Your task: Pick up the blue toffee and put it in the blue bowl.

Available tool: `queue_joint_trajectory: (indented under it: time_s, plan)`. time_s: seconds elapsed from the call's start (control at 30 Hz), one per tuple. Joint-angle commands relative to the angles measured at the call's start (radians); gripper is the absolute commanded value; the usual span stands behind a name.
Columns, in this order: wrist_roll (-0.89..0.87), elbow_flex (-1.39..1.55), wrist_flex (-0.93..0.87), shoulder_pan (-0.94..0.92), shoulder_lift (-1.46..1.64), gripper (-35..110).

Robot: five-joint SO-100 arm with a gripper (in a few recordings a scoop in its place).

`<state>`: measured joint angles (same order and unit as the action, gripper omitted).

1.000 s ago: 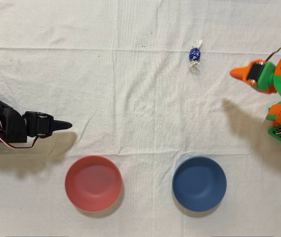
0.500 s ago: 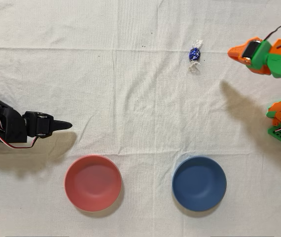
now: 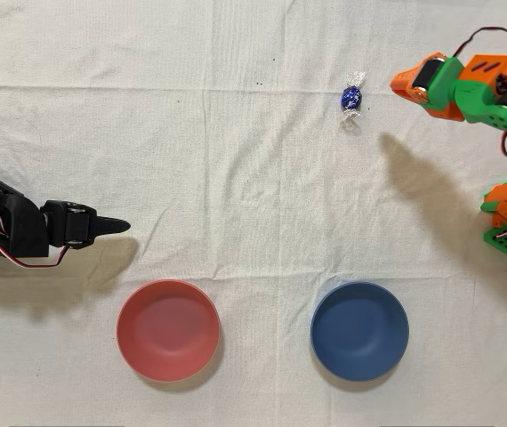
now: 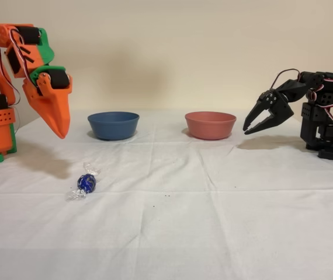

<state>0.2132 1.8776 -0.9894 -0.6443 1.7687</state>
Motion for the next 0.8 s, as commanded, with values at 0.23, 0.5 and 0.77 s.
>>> queue_joint_trajectory:
  time_s: [0.23, 0.5, 0.77]
  plan:
    - [0.008, -0.089, -0.003, -0.002, -0.071, 0]
    - [0.035, -0.112, -0.003, 0.002, -0.112, 16]
    - [0.067, -0.1, -0.006, 0.003, -0.137, 31]
